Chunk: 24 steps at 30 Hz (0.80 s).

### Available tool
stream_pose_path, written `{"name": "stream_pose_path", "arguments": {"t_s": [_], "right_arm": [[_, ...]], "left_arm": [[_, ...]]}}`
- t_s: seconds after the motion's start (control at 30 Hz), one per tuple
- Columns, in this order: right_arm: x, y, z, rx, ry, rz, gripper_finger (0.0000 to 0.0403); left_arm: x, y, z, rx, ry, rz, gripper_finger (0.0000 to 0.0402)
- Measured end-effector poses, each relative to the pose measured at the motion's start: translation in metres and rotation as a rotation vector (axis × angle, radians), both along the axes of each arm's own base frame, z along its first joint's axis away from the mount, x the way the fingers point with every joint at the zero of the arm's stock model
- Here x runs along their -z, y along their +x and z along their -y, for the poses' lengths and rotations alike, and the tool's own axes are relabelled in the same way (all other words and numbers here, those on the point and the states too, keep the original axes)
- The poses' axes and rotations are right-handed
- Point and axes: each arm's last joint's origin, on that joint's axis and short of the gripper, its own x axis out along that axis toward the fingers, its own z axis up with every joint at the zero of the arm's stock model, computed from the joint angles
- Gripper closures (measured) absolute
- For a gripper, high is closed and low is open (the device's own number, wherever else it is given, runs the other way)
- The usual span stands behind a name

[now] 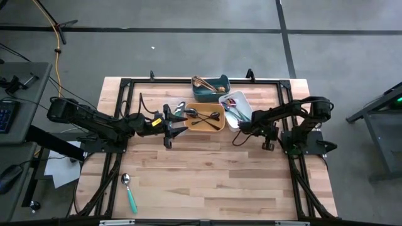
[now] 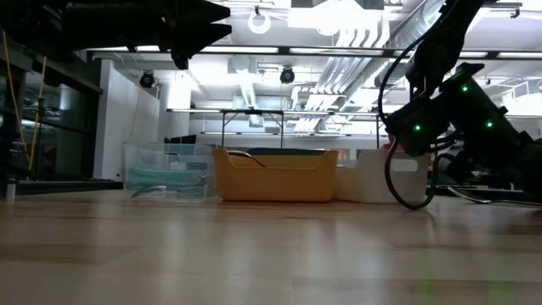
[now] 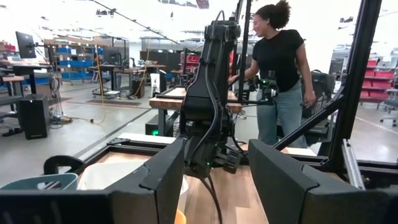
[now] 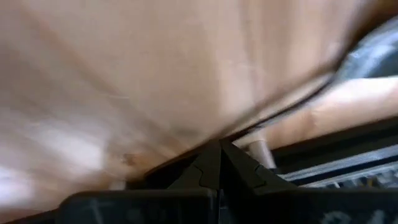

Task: Sort silverware by color (type)
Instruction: Put the silver spoon into the orange bin

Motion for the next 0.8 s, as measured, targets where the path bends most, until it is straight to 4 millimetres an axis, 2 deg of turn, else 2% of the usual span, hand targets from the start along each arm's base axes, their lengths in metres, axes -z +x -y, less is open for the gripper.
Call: {"name": "stream_pose_path", "arguments": {"t_s": [0.17, 0.4, 0.53, 0.67, 0.8], "right_arm": [[-0.001, 0.002, -0.004, 0.004, 0.066, 0.012, 0.0403], [-0.022, 0.013, -0.007, -0.066, 0.108, -0.004, 0.0403], [-0.038, 0.019, 0.001, -0.05, 0.067, 0.098, 0.0403], [-0.061, 0.018, 0.005, -0.029, 0.102, 0.215, 0.0403], [-0.083, 0.013, 0.009, 0.101, 0.027, 0.311, 0.0403]], "left_arm": [[0.0, 0.0, 0.001, 0.023, -0.017, 0.003, 0.0232], [-0.001, 0.0, 0.001, 0.025, -0.017, 0.013, 0.0232], [-0.001, 0.0, 0.001, 0.026, -0.018, 0.015, 0.0232], [-0.001, 0.0, 0.001, 0.026, -0.018, 0.015, 0.0232], [-0.001, 0.0, 0.001, 0.026, -0.018, 0.017, 0.0232]]}}
